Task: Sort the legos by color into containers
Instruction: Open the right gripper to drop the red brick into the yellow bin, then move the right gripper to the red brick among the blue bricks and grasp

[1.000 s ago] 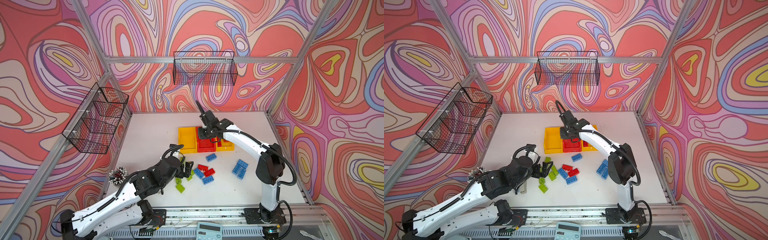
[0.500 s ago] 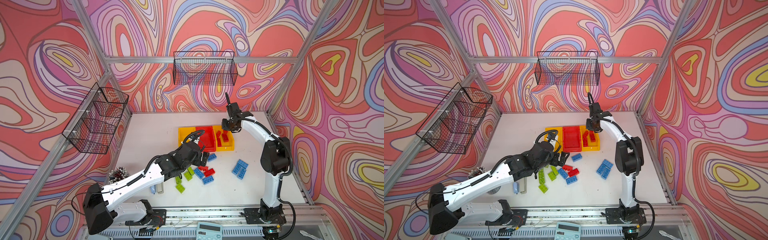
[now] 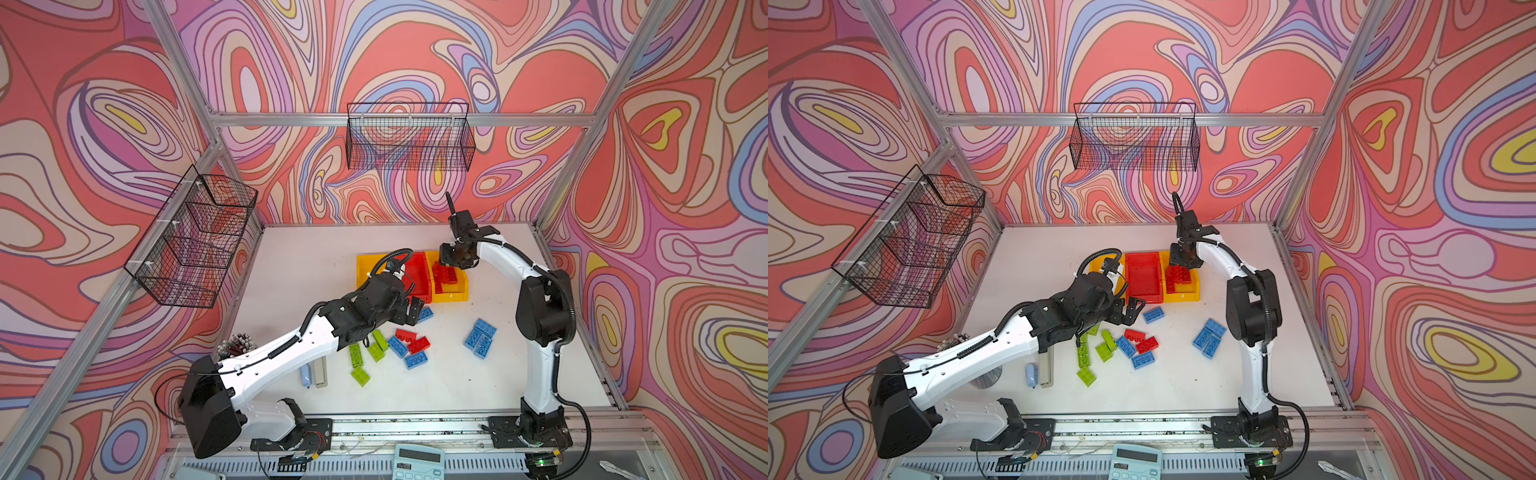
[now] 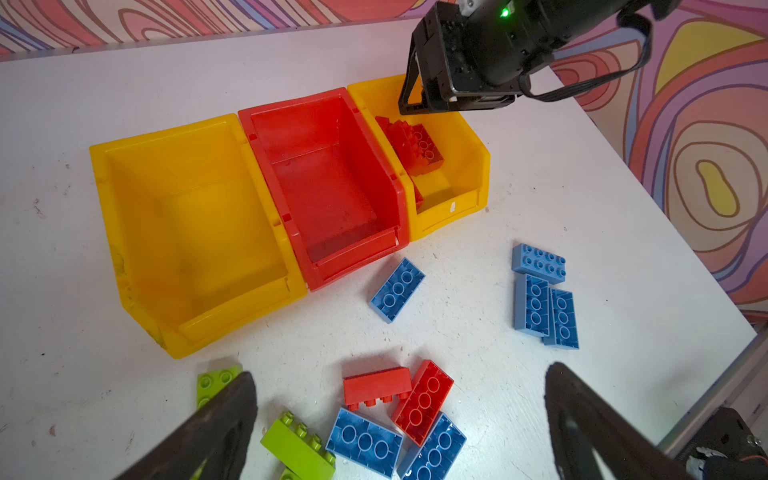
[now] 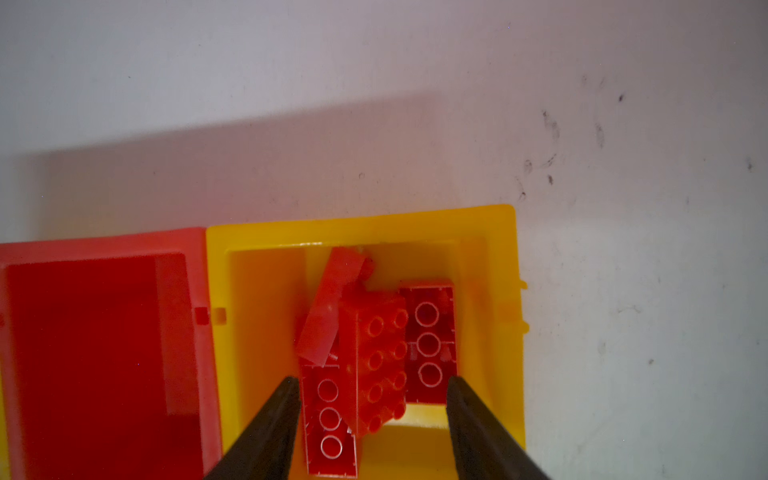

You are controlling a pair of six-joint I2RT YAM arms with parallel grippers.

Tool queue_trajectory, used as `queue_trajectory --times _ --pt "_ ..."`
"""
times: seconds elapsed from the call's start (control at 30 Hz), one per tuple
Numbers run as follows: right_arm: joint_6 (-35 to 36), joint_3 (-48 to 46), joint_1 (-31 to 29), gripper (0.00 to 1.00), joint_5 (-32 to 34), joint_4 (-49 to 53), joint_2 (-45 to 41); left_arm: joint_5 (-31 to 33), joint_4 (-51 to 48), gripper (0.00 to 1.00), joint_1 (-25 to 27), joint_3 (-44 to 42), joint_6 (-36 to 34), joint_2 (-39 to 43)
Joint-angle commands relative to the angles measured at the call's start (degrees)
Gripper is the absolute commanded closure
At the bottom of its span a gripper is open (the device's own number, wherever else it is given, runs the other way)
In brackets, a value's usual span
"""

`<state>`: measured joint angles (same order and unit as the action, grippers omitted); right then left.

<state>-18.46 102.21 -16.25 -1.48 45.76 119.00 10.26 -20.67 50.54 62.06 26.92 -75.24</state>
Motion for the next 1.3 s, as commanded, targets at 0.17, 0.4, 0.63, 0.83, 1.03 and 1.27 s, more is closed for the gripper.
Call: queue_trajectory --times 0.17,0.4,0.63,0.83,1.03,1.27 --pt "-5.89 -12.69 -4.27 0.14 -1.15 -1.09 -15.54 -2.45 0.50 0.00 -0.27 -7.85 4.62 8.01" --pt "-13.45 -24.12 -14.03 0.14 2.74 -2.83 -23.59 -2.87 -2.52 0.00 -0.20 -15.10 7.08 17.96" --pt "-19.11 -30.68 -25.14 0.19 4.27 -6.72 -24.42 -1.57 -7.84 0.00 -0.24 -20.28 10.27 28.17" --pt "-15.94 -29.84 -29.80 0.32 3.72 -8.10 -20.26 0.52 -13.03 0.00 -0.25 -23.27 14.75 33.92" --pt "-10.40 -31.09 -30.02 0.41 1.45 -9.07 -18.99 -0.43 -14.93 0.00 -0.27 -25.31 17.48 36.59" --pt "-5.94 -30.24 -31.21 0.42 -0.40 -8.67 -15.50 1.93 -16.38 0.00 -0.25 -27.06 21.59 40.88"
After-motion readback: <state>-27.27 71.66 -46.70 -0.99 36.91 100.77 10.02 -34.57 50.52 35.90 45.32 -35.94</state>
